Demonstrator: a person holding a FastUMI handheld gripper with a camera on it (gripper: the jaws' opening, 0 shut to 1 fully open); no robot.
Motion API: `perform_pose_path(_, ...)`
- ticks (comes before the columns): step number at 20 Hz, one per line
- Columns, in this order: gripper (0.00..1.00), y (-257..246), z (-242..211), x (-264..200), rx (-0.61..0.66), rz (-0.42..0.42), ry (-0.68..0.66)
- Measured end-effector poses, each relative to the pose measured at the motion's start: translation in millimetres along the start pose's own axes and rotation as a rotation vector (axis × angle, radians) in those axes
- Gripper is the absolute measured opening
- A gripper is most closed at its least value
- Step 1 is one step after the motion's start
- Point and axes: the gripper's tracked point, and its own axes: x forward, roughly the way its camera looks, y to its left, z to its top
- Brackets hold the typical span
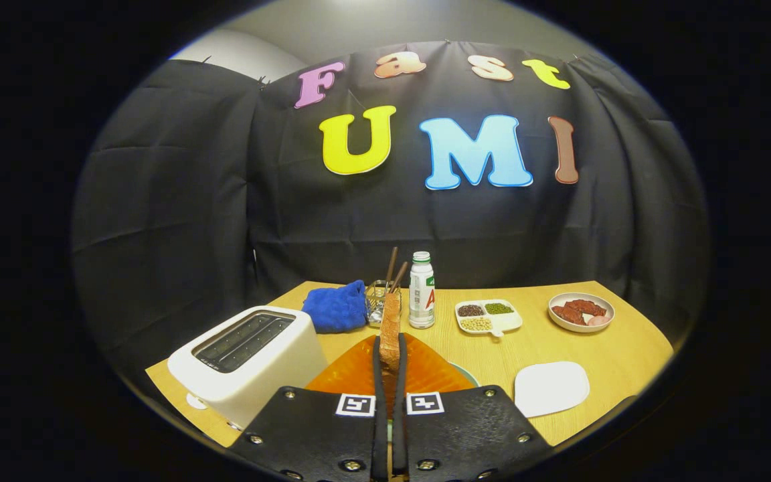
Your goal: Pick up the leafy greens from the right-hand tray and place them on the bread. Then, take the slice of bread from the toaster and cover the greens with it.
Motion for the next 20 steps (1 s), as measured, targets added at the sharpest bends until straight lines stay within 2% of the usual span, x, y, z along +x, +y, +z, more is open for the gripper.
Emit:
perform_pose_path(5, 0.03, -3.5, -13.2, 11.6, 0.022, -0.001, 0.032)
perform_pose_path(10, 0.03, 11.1, -33.3, 25.8, 0.053, 0.050, 0.081)
perform_pose_path(15, 0.03, 15.2, -43.1, 39.9, 0.094, 0.076, 0.063)
perform_pose_path(20, 0.03, 3.5, -53.4, 48.0, 0.140, 0.064, 0.084)
